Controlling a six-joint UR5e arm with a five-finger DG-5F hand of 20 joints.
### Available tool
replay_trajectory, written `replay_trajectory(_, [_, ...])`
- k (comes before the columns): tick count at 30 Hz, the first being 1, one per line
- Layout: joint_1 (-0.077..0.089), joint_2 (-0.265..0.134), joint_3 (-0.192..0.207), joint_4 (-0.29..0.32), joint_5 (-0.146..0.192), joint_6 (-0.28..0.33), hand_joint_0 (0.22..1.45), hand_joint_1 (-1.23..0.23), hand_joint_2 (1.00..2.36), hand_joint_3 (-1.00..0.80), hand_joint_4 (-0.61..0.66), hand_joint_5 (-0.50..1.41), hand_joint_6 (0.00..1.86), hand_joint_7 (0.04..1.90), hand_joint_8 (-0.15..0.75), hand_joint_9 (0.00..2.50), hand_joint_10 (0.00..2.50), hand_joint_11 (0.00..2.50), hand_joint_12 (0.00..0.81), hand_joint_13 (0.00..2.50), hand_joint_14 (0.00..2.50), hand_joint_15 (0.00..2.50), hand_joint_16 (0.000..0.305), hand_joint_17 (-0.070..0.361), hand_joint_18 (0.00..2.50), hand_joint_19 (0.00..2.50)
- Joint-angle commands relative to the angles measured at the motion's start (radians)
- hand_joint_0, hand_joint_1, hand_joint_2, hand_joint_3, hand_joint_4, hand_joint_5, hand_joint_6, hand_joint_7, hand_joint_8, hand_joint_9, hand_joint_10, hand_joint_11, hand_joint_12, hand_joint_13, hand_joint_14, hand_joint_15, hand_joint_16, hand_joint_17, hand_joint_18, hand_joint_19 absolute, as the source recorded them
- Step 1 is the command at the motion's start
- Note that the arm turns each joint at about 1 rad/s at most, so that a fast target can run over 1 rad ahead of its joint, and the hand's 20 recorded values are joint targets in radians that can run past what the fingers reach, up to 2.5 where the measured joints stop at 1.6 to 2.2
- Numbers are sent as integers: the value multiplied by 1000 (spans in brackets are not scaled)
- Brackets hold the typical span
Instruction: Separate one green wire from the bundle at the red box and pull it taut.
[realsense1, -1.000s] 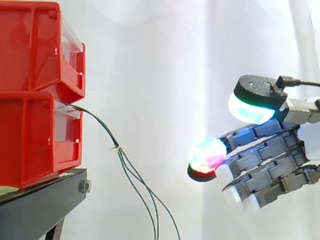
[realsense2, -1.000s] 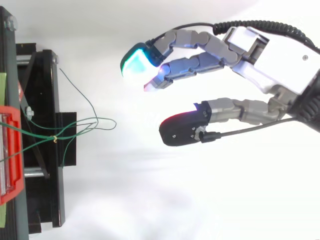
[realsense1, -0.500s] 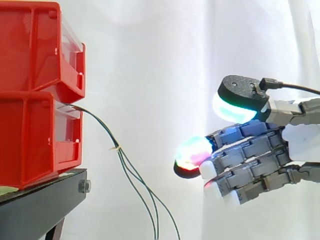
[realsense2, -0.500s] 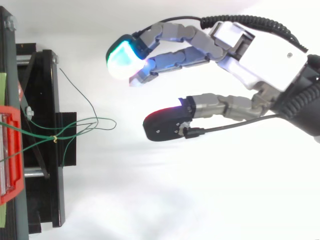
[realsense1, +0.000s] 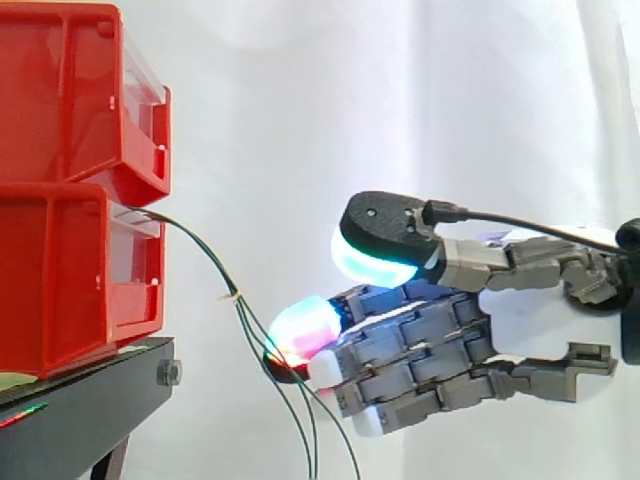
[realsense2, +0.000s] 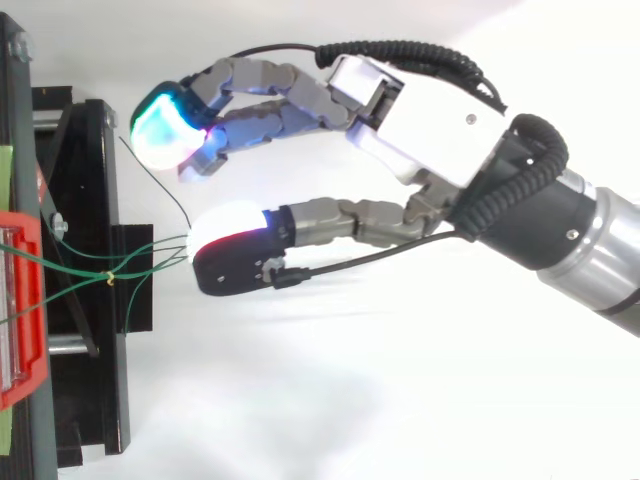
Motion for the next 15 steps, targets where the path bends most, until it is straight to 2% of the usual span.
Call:
replay_trajectory(1, [-6, -59, 54, 13, -22, 7, 518, -777, 1000, -500, 259, -160, 503, 890, 259, 749, 16, 535, 382, 531, 11, 266, 61, 138, 426, 287])
replay_trajectory(4, [-1, -85, 79, 12, -37, 30, 521, -782, 1000, -500, 259, -156, 503, 898, 257, 749, 14, 527, 380, 527, 10, 266, 61, 138, 423, 289])
replay_trajectory(8, [9, -87, 82, 9, -38, 38, 533, -752, 1000, -500, 253, -152, 503, 904, 252, 748, 14, 532, 377, 524, 10, 263, 60, 135, 421, 291])
replay_trajectory(15, [11, -87, 81, 7, -55, 40, 536, -725, 1000, -500, 258, -141, 503, 922, 256, 772, 14, 532, 374, 540, 10, 260, 59, 132, 438, 299])
